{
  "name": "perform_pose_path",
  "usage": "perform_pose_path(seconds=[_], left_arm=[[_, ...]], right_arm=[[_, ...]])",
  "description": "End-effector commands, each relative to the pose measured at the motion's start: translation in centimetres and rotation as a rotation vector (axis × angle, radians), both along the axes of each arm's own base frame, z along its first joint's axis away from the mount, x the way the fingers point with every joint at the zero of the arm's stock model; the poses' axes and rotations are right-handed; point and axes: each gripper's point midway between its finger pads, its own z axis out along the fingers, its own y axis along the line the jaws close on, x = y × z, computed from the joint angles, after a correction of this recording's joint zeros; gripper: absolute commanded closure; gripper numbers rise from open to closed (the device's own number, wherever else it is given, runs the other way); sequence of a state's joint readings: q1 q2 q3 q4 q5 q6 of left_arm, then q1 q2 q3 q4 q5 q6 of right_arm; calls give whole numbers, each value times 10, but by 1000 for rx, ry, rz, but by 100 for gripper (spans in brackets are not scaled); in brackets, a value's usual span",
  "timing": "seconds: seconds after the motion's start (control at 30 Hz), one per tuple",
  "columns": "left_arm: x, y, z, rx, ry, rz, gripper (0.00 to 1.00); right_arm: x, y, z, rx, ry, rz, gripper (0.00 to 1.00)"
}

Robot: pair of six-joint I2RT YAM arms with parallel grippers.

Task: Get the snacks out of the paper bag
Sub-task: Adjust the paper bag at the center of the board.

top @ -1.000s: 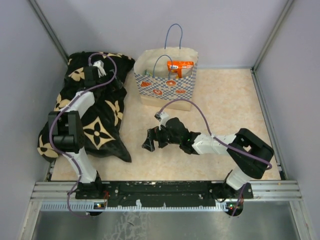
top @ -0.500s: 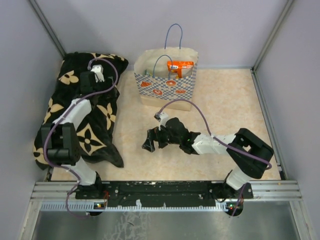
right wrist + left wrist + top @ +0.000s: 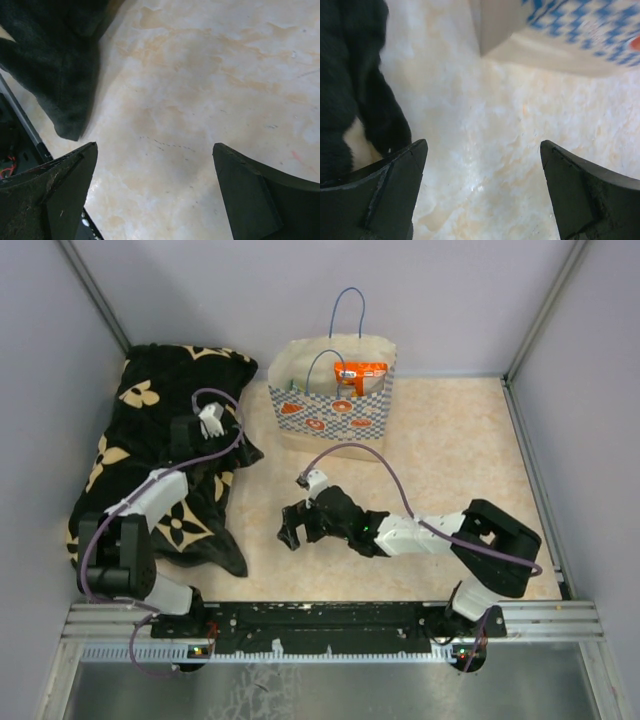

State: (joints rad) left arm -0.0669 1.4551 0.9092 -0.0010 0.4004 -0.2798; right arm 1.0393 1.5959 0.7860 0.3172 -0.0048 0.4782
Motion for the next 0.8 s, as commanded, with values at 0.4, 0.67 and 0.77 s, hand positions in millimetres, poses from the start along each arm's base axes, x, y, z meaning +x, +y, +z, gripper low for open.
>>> perform_pose_path(seconds=[0.4,0.67,0.77], left_arm=[[-9,19,-5,106,-25,173,0],[42,4,133,138,-288,205,0],[75,11,161,198,-324,254,0]], right_arm=[[52,-144,86,132,-246,-356,1],[98,-216,197,163,-449,-729,1],[121,-243,226,43,-482,-882,1]])
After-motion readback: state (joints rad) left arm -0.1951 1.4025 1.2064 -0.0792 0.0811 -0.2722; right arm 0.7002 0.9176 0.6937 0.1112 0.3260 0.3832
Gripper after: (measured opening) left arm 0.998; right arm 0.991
